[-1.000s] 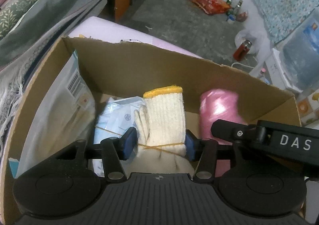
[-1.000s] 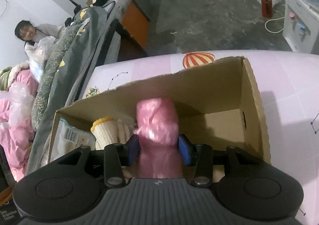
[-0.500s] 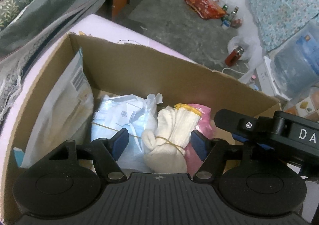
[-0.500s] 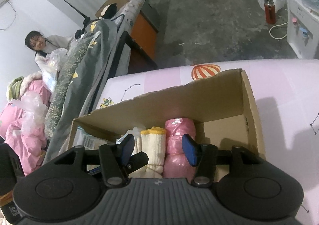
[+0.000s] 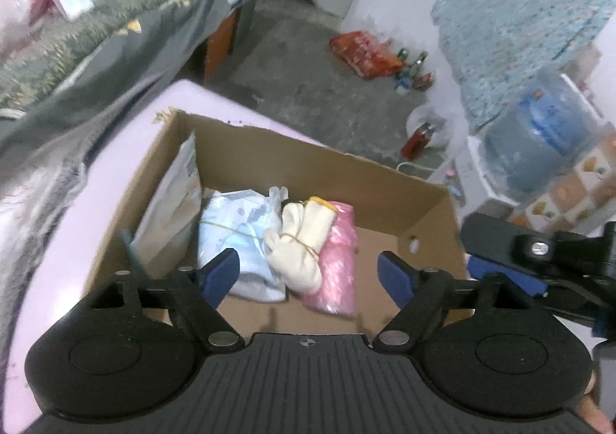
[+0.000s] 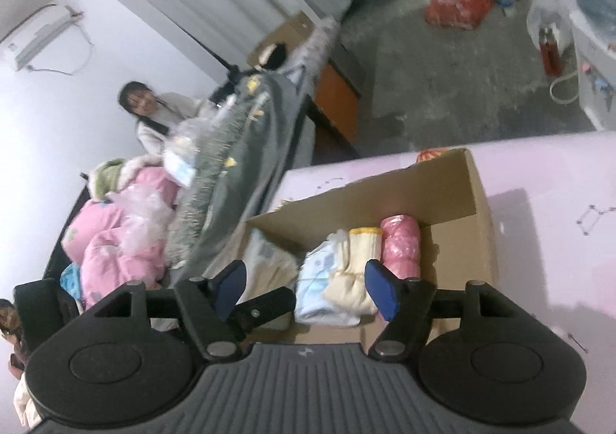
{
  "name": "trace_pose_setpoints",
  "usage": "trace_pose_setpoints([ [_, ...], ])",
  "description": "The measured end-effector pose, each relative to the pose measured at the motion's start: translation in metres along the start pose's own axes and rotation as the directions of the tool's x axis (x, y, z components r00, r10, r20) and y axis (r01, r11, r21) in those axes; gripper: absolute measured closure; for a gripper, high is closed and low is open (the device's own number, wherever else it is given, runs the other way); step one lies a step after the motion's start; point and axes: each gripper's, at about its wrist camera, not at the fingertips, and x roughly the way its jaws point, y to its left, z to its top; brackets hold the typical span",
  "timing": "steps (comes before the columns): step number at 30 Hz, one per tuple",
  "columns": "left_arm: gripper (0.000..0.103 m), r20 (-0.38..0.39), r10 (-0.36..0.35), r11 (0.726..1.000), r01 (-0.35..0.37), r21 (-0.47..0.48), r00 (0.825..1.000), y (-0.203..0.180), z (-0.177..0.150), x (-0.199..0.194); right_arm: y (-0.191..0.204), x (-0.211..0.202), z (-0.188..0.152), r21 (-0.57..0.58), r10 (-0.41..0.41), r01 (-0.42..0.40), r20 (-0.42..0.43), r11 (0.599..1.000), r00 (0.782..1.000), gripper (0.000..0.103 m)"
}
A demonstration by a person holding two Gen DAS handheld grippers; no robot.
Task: Organize soft objects
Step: 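Open both grippers to drop the glove bundle and pink roll in the box, then move left gripper to the baseball stress ball and close on it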
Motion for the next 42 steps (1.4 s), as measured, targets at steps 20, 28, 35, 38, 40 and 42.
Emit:
trace_pose_setpoints([
  [20,0.008,0.041,-0.003,0.965,-0.008,0.263,0.999,0.053,-0.163,-0.189,0.026,-0.184,-0.193,-0.116,0.127,-0.121,0.046,0.986,0.991,0.036],
  [28,0.008,0.064,0.056,0.94,-0.075,0.333,0.996,0.068,-0.226,-0.166,0.017,-0.128,-0.243,-0.058,0.159,-0.165,-0.096,0.985,0.983,0.036],
  [35,0.011,0.167,0.061,0.889,-0.13,0.439,0.984,0.051,-0.261,-0.126,0.032,-0.075,-0.238,-0.099,0.113,-0.132,-0.182,0.986,0.977,0.038],
  [38,0.018,0.237,0.062,0.864,-0.171,0.473,0.97,0.041,-0.266,-0.109,0.037,-0.05,-0.229,-0.124,0.075,-0.099,-0.189,0.987,0.979,0.043],
  [40,0.022,0.252,0.062,0.857,-0.181,0.483,0.966,0.037,-0.265,-0.097,0.035,-0.033,-0.222,-0.124,0.056,-0.083,-0.204,0.989,0.977,0.047],
  [42,0.03,0.252,0.069,0.858,-0.186,0.479,0.965,0.035,-0.262,-0.085,0.034,-0.015,-0.215,-0.133,0.028,-0.058,-0.22,0.989,0.975,0.049],
])
